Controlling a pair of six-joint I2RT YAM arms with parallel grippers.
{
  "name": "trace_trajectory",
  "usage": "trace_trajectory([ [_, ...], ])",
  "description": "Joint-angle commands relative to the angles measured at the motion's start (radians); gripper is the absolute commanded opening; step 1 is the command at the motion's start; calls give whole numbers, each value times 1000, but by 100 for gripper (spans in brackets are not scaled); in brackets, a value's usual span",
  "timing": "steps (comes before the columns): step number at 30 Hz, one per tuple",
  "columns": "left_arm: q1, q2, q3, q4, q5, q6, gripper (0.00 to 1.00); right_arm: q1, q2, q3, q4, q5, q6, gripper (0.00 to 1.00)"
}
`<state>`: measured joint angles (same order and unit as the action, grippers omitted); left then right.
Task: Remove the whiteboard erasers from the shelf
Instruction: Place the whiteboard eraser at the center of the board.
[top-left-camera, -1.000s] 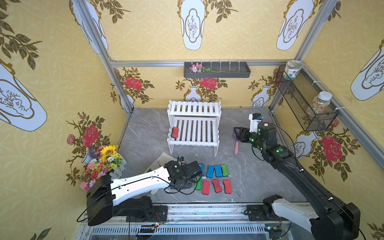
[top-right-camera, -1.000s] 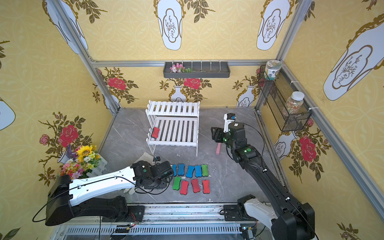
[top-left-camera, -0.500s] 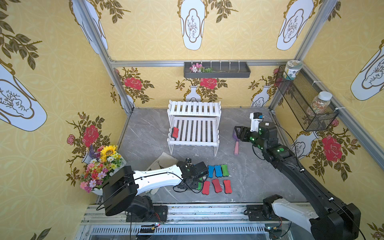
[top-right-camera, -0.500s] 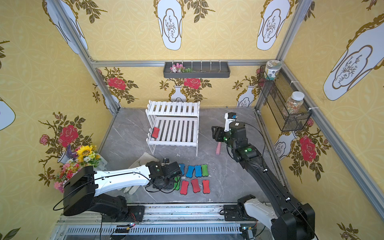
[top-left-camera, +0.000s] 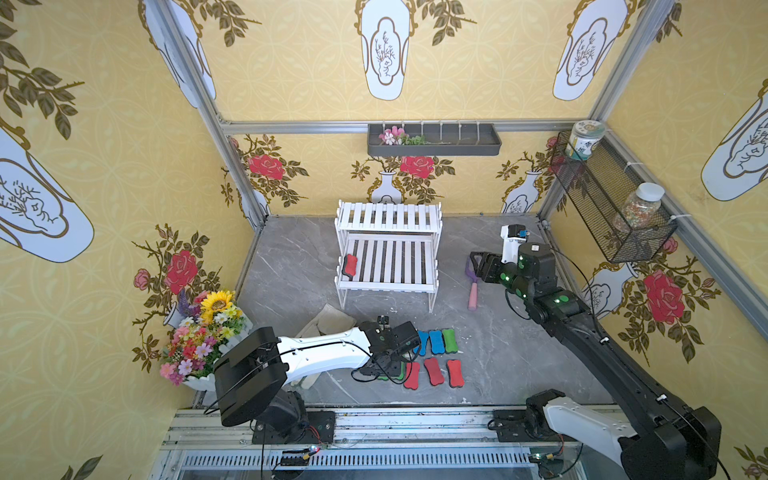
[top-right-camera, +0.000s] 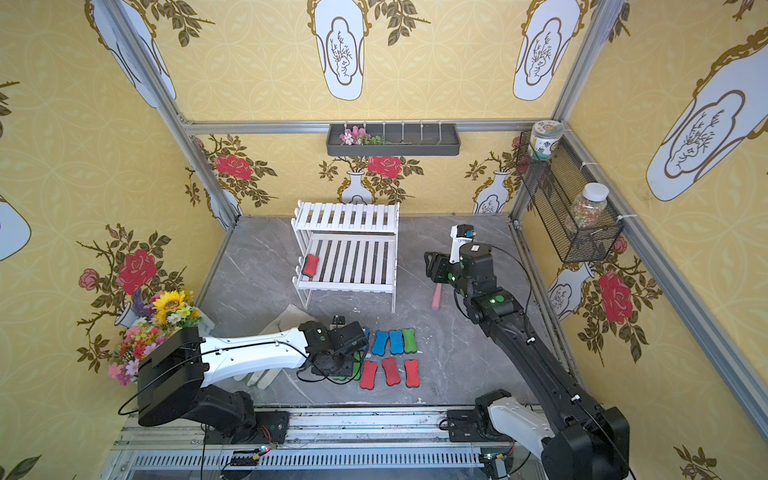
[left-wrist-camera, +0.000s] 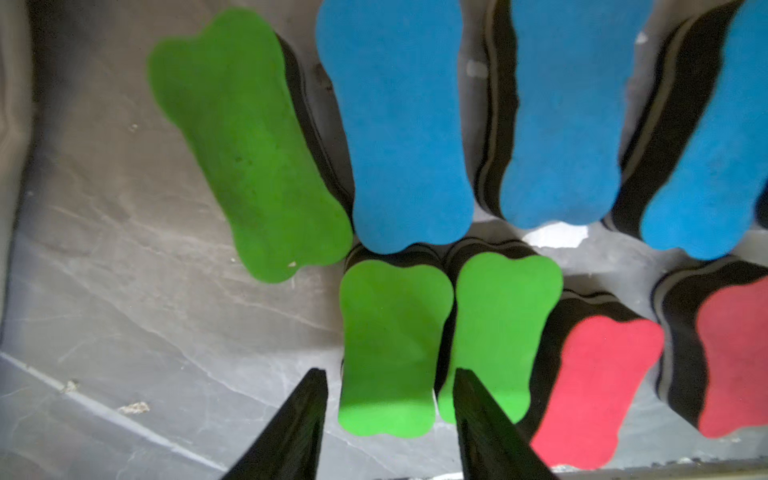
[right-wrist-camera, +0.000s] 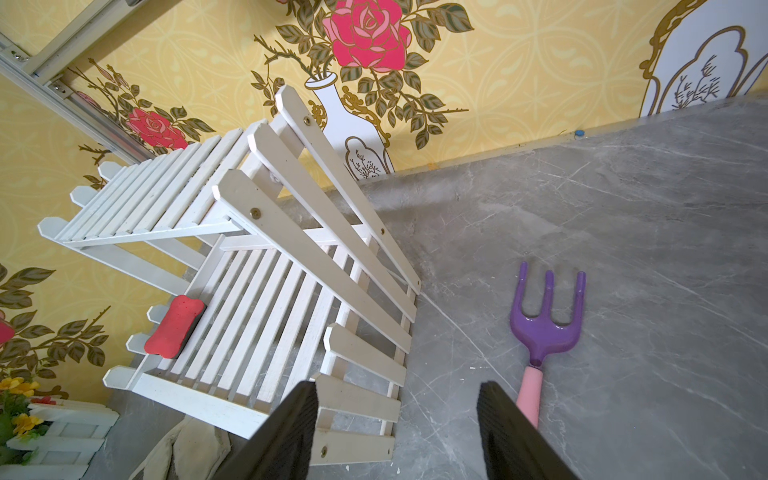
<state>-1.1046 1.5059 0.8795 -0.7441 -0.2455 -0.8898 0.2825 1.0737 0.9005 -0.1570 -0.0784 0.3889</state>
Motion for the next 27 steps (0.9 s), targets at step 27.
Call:
trace_trajectory([
  [27,564,-191,301,127,-15,446,84,109,33,-22,-34,-177,6,70],
])
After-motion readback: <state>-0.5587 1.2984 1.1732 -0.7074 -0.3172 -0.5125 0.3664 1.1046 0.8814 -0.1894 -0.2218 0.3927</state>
